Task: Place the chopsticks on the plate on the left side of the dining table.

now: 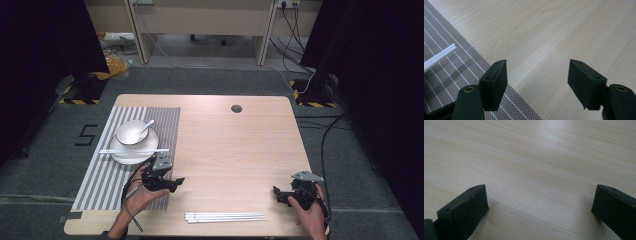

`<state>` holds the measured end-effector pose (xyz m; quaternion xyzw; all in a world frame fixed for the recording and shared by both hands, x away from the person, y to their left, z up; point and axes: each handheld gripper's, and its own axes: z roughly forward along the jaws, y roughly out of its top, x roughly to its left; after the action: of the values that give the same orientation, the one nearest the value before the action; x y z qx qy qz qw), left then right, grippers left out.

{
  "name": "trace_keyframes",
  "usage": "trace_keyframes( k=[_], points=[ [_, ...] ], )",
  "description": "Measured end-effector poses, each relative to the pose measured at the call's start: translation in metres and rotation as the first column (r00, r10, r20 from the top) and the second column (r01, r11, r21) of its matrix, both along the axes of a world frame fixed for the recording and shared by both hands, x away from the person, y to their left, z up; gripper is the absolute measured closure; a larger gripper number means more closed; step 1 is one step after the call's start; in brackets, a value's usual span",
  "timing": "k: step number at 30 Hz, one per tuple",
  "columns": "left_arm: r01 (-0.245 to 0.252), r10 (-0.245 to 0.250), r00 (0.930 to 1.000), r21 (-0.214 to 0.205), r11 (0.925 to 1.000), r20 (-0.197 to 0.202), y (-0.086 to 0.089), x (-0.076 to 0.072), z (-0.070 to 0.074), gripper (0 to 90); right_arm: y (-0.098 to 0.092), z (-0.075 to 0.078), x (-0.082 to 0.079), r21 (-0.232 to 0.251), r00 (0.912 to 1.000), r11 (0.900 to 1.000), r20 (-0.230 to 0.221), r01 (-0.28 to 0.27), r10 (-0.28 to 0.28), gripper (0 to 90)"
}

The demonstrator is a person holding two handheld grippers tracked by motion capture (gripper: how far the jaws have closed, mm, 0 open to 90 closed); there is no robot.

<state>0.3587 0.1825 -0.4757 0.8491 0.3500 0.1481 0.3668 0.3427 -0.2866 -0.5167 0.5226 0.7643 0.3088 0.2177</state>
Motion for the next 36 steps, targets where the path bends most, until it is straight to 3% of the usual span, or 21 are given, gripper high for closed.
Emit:
trace_keyframes(
  k=[10, 21, 26, 33, 36],
  points=[
    [-0.009, 0.009, 0.9997, -0.022, 0.9997, 0.024, 0.008, -0.021, -0.013, 30.3, 0.000, 0.000, 0.000, 0.000, 1.0000, 1.0000, 0.000, -0.001, 0.001, 0.5],
    [-0.024, 0.024, 0.9997, -0.022, 0.9995, -0.002, 0.023, -0.036, -0.030, 29.6, 0.000, 0.000, 0.000, -0.001, 1.0000, 1.0000, 0.000, -0.001, 0.001, 0.5],
    [-0.043, 0.043, 0.9990, -0.023, 0.9988, 0.014, 0.028, -0.044, -0.033, 29.5, 0.000, 0.000, 0.000, -0.001, 1.0000, 1.0000, 0.000, -0.001, 0.001, 0.4],
    [-0.037, 0.037, 0.9993, 0.015, 0.9992, 0.008, 0.030, -0.052, -0.039, 28.1, 0.000, 0.000, 0.000, 0.000, 1.0000, 1.0000, 0.000, -0.001, 0.001, 0.5],
    [-0.040, 0.040, 0.9992, 0.012, 0.9991, 0.002, 0.030, -0.053, -0.041, 26.4, 0.000, 0.000, 0.000, 0.000, 1.0000, 1.0000, 0.000, -0.002, 0.002, 0.4]
  ],
)
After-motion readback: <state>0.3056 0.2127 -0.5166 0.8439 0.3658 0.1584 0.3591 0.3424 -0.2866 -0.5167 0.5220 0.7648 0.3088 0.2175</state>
